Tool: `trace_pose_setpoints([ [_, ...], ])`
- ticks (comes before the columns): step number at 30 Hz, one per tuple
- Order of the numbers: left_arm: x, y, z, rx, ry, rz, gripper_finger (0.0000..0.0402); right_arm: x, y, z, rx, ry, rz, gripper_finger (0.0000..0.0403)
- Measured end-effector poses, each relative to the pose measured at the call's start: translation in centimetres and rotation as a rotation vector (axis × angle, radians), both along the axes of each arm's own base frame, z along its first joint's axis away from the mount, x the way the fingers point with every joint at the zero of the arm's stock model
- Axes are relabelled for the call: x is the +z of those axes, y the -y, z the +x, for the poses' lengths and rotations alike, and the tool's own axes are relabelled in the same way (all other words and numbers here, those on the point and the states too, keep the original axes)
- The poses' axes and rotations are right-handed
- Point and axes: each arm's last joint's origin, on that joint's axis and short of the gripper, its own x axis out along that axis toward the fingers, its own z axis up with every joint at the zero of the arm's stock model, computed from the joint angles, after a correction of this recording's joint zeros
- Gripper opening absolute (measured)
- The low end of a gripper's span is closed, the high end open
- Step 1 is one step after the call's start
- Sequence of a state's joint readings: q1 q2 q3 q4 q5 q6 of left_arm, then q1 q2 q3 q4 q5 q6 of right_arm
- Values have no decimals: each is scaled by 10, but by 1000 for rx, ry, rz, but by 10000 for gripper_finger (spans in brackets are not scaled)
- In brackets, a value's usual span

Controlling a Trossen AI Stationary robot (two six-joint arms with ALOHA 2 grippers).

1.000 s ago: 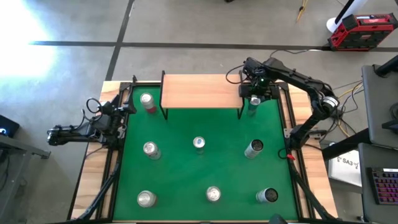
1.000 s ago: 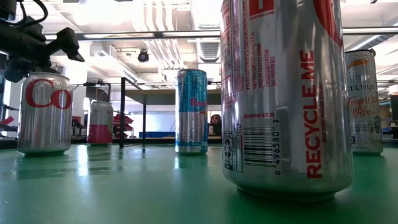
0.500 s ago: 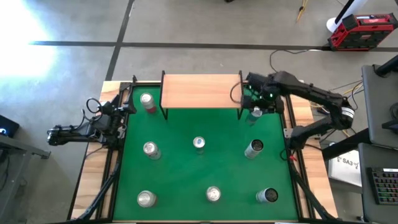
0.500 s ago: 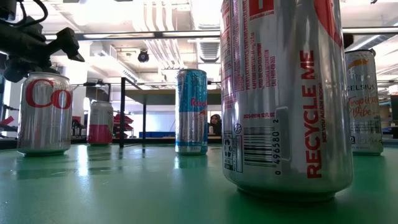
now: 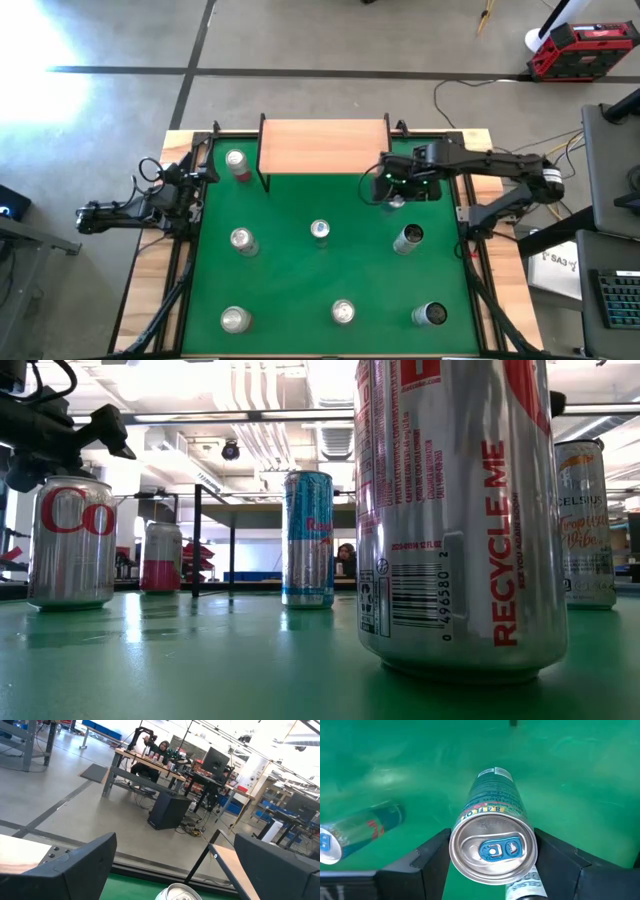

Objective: Place canned beverage on shelf
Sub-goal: Move the soda cans to the center of the table

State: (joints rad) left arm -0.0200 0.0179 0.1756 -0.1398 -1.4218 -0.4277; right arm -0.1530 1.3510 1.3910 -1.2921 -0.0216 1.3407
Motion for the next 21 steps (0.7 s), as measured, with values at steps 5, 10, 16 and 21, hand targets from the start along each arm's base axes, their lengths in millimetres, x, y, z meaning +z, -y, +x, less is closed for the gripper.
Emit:
trace_pose_setpoints([
  [5, 0, 0, 0, 1, 0, 0, 389, -8, 5, 31, 81, -18, -16, 233],
  [10, 0, 0, 0, 0, 0, 0, 389, -15, 10, 63, 190, -40, -31, 233],
  [16, 0, 0, 0, 0, 0, 0, 389, -16, 15, 95, 274, -22, -35, 233],
  [21, 0, 0, 0, 1, 0, 0, 389, -23, 18, 118, 329, -22, -23, 233],
])
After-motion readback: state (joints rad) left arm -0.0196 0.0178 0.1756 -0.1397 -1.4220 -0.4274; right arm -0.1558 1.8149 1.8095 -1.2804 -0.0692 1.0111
